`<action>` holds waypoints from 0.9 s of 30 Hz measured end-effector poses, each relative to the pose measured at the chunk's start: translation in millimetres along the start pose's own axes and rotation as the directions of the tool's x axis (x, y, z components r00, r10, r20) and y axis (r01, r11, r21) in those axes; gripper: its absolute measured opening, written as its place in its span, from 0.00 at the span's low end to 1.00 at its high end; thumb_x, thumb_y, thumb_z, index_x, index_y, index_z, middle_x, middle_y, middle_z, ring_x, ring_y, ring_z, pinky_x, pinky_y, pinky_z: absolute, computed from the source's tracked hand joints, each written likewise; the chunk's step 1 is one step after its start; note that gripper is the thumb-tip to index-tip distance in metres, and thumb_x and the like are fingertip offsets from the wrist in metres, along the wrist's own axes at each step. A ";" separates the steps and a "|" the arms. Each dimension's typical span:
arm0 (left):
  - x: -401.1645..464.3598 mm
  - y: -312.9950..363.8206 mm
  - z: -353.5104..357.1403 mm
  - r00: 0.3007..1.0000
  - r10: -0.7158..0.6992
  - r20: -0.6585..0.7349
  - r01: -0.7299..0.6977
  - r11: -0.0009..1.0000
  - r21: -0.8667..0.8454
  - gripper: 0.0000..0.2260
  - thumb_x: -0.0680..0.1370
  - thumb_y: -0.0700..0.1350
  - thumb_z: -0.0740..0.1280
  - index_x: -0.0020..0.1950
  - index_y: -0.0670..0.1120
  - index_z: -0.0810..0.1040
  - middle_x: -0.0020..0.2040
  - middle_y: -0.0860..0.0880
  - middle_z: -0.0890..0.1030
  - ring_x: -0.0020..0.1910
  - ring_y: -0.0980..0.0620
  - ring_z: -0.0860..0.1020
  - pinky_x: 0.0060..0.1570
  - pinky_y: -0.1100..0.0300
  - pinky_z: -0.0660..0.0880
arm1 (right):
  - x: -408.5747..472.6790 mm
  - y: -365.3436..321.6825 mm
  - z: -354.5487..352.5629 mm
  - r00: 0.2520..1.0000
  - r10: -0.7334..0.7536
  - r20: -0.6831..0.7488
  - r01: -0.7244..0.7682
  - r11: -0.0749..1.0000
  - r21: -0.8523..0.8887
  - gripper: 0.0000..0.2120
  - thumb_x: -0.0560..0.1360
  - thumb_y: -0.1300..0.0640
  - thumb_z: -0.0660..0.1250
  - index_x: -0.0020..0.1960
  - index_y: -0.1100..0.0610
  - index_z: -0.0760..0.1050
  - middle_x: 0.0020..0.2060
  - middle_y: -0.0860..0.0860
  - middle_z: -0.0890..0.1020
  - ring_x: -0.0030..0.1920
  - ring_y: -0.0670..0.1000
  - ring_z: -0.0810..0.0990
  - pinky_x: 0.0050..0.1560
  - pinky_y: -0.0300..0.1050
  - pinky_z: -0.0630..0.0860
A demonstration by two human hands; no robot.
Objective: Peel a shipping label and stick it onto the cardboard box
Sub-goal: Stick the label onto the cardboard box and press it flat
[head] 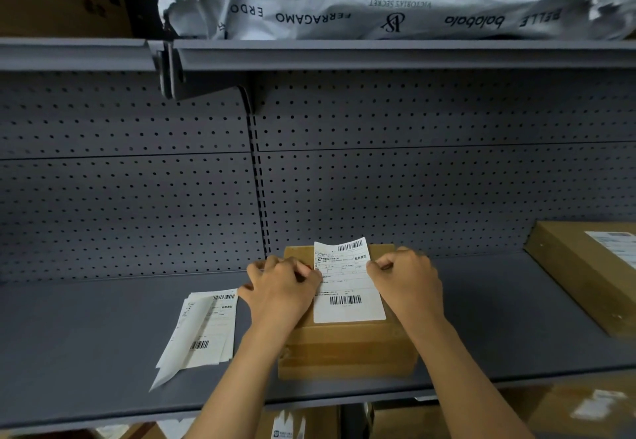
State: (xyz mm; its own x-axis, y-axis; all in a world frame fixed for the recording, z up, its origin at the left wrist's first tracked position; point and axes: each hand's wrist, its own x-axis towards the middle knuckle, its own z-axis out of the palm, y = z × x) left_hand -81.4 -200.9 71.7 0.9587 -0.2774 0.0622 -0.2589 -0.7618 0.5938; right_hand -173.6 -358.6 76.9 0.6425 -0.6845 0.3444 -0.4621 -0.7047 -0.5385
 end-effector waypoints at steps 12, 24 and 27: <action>3.5 -5.1 2.9 0.984 0.172 -0.052 -0.169 0.984 0.053 0.12 0.75 0.61 0.67 0.42 0.54 0.77 0.57 0.52 0.77 0.68 0.43 0.65 0.62 0.45 0.64 | -3.9 -1.2 -2.9 1.000 -0.017 -0.020 0.017 1.000 0.024 0.12 0.73 0.51 0.70 0.35 0.54 0.85 0.35 0.49 0.85 0.35 0.50 0.81 0.31 0.40 0.76; 15.9 -5.1 5.0 0.857 0.507 -0.094 -0.511 0.859 -0.028 0.11 0.80 0.53 0.64 0.56 0.52 0.82 0.56 0.55 0.79 0.63 0.51 0.69 0.63 0.59 0.68 | 3.0 -2.7 -8.5 0.989 -0.146 -0.030 0.147 0.989 0.007 0.08 0.77 0.54 0.66 0.53 0.52 0.83 0.45 0.47 0.85 0.43 0.47 0.82 0.40 0.38 0.77; 20.0 -3.2 9.0 0.827 0.562 -0.011 -0.561 0.827 0.041 0.18 0.80 0.52 0.62 0.68 0.50 0.79 0.68 0.53 0.77 0.75 0.50 0.64 0.73 0.56 0.64 | 1.1 -11.4 5.2 0.947 -0.311 0.079 0.313 0.950 -0.017 0.15 0.81 0.51 0.60 0.65 0.49 0.78 0.59 0.47 0.82 0.60 0.48 0.77 0.59 0.44 0.75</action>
State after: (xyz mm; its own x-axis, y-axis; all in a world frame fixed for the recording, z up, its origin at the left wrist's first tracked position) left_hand -62.4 -209.2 63.8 0.6488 -0.6512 0.3937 -0.7568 -0.4983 0.4231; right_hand -164.4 -350.4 79.3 0.8004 -0.4146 0.4330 -0.2480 -0.8866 -0.3905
